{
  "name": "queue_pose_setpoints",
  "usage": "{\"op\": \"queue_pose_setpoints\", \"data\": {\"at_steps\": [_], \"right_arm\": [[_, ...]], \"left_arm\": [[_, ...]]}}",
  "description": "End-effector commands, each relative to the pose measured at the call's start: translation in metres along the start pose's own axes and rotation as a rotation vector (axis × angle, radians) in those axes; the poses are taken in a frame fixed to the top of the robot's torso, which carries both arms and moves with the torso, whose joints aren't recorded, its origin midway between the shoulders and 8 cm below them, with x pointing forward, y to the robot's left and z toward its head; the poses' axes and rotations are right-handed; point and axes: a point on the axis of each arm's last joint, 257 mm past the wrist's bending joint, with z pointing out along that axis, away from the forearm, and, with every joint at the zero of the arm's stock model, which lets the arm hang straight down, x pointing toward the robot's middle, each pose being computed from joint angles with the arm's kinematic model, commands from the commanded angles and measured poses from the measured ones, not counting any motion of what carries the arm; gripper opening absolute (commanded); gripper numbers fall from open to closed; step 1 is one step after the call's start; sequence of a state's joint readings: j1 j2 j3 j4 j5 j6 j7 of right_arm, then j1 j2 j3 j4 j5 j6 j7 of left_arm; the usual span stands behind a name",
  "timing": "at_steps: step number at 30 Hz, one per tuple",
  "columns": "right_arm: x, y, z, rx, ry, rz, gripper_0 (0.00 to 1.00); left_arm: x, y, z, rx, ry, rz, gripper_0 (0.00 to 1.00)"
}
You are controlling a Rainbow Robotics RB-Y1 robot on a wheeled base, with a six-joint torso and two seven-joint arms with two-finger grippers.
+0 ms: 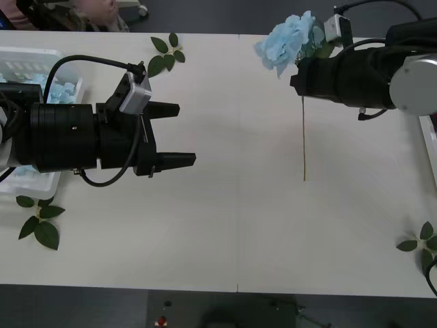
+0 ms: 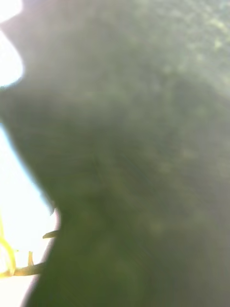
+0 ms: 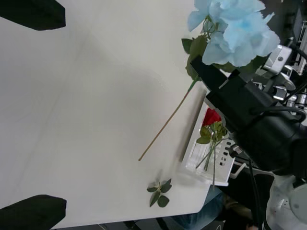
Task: Put the red flowers into the right box and the blue flowers into the left box
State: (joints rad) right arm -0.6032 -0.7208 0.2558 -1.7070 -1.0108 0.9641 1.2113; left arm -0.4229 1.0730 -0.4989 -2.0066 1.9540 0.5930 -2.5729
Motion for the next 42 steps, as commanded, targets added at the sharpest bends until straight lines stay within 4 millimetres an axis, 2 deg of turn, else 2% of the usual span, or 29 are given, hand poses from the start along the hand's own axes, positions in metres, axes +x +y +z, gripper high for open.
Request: {"op": "queue_pose_setpoints", "data": {"at_steps": [1, 5, 6, 7, 12, 14, 18, 19, 21, 25, 30, 31, 32, 42], "right_arm": [[-0.015, 0.068, -0.009, -0.207, -0.039, -0.130, 0.00], [-0.029, 0.111, -0.025, -0.354, -0.085, -0.182, 0.00], [-0.033, 0.119, -0.027, -0.375, -0.106, -0.200, 0.00], [-0.034, 0.122, -0.027, -0.381, -0.114, -0.209, 0.00], [-0.051, 0.142, -0.023, -0.418, -0.214, -0.273, 0.00], [-0.054, 0.151, -0.022, -0.437, -0.242, -0.282, 0.00], [-0.052, 0.166, -0.019, -0.467, -0.272, -0.317, 0.00], [-0.052, 0.171, -0.019, -0.476, -0.281, -0.325, 0.00], [-0.052, 0.179, -0.018, -0.492, -0.286, -0.319, 0.00], [-0.053, 0.195, -0.016, -0.521, -0.297, -0.310, 0.00], [-0.050, 0.204, -0.015, -0.540, -0.291, -0.305, 0.00], [-0.048, 0.205, -0.014, -0.541, -0.288, -0.306, 0.00], [-0.048, 0.205, -0.014, -0.542, -0.288, -0.305, 0.00], [-0.047, 0.207, -0.014, -0.550, -0.284, -0.297, 0.00]], "left_arm": [[-0.012, 0.000, -0.001, 0.002, -0.012, 0.061, 1.00], [-0.012, 0.000, -0.001, 0.002, -0.012, 0.061, 1.00], [0.029, -0.016, 0.007, 0.022, 0.018, -0.046, 1.00], [0.031, -0.018, 0.007, 0.025, 0.015, -0.060, 1.00], [0.008, -0.020, 0.017, 0.046, -0.186, -0.378, 1.00], [0.011, -0.012, 0.022, 0.038, -0.203, -0.431, 1.00], [0.014, -0.001, 0.046, 0.050, -0.228, -0.542, 1.00], [0.010, 0.004, 0.058, 0.048, -0.248, -0.555, 1.00], [0.006, 0.012, 0.069, 0.043, -0.264, -0.563, 1.00], [0.005, 0.039, 0.094, 0.003, -0.263, -0.534, 1.00], [-0.007, 0.042, 0.120, 0.012, -0.279, -0.531, 1.00], [-0.010, 0.040, 0.125, 0.019, -0.282, -0.535, 0.43], [-0.012, 0.038, 0.130, 0.027, -0.283, -0.537, 0.00], [-0.015, 0.036, 0.136, 0.037, -0.275, -0.523, 0.00]]}}
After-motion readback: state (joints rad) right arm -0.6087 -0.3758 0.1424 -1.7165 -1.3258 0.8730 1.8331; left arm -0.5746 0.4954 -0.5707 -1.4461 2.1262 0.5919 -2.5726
